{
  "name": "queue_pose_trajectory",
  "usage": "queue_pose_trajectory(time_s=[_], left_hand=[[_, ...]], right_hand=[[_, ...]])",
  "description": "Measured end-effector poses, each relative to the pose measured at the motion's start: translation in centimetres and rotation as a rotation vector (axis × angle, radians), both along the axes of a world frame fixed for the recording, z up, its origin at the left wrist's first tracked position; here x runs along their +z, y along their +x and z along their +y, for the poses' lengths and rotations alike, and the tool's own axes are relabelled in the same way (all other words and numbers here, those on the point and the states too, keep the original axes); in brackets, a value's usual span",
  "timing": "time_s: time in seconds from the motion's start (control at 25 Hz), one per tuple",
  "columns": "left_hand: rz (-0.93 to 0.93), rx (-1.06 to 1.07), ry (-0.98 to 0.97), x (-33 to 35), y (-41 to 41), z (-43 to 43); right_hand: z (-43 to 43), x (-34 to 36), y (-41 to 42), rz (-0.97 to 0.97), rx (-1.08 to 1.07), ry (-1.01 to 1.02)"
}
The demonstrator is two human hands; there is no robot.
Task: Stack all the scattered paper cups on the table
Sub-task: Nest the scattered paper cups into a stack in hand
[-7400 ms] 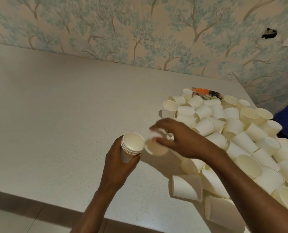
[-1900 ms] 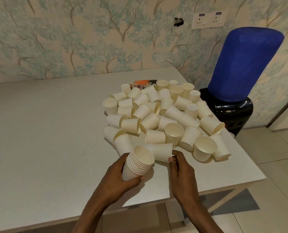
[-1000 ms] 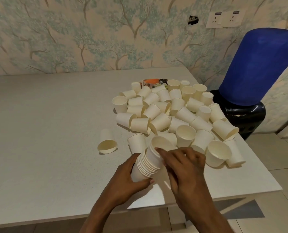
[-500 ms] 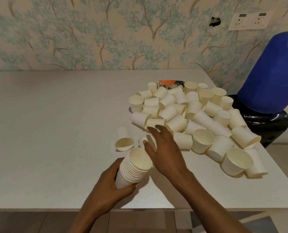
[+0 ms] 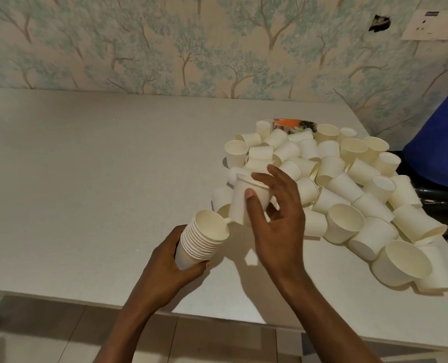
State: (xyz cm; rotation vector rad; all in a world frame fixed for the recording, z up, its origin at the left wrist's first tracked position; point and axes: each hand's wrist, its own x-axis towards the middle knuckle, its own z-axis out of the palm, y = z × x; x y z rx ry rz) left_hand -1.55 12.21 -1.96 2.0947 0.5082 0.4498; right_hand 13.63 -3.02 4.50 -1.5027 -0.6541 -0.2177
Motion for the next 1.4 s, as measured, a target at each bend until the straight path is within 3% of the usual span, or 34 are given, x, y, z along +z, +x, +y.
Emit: queue_pose_trajectory(time_s=[0.24,0.44,0.56,0.64,0.72,0.84,0.92,1.12,1.4], left_hand=[[0.023,0.001,-0.014,0.1,1.0,0.5],[0.089,0.025,-0.111,-0.2,1.8,0.9],[0.059,0.046,-0.059,-0.1,1.9,1.4],[0.097,0.057,-0.088,-0.4,2.0,1.9],[0.106,0.051,-0.106,-0.6,2.1,2.6],[0.071,0.045,-0.082,0.3,2.0,3.2],[0.047,0.037,-0.066,0.5,2.0,3.8],[0.011,0.006,-0.027,0.4,3.1,5.3],[0.049,-0.077,-0.035,0.2,6.5,6.6]], right_hand=[[1.3,-2.6,-2.8,0.012,0.228,-0.173],[1.0,-5.0,-3.3,-0.093,0.337,-0.376],[1.8,-5.4,-1.2,-0.069,0.072,-0.38],[2.8,-5.5,0.9,-0.136,-0.15,-0.578],[4.0,-6.0,2.3,-0.219,-0.239,-0.777],[5.1,-7.1,2.8,-0.308,-0.285,-0.91],[5.1,-7.5,2.4,-0.318,-0.287,-0.878],[2.8,-3.5,3.1,-0.083,-0.135,-0.321],[3.1,1.3,3.3,-0.079,0.098,-0.337]])
